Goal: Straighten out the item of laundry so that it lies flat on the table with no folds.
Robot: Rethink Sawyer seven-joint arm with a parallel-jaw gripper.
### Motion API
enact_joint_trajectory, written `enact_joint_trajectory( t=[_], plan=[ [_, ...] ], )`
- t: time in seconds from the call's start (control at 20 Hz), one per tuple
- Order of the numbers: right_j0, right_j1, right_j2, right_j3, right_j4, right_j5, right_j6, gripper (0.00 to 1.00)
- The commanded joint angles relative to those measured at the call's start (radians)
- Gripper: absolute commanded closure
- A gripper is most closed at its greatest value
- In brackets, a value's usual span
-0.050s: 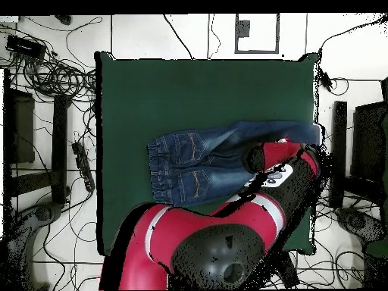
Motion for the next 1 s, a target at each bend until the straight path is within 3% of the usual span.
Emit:
enact_joint_trajectory(
  t=[0.05, 0.5, 0.6, 0.7, 1.0],
  plan=[
    [-0.06, 0.109, 0.093, -0.063, -0.051, -0.083, -0.038, 0.0],
    [-0.06, 0.095, 0.119, -0.051, -0.061, -0.091, -0.029, 0.0],
    [-0.071, 0.061, 0.162, -0.027, -0.068, -0.103, -0.054, 0.0],
    [-0.113, -0.023, 0.282, 0.034, -0.076, -0.059, -0.137, 0.0],
    [-0.059, -0.188, 0.314, 0.139, -0.095, 0.041, -0.164, 0.0]
  ],
)
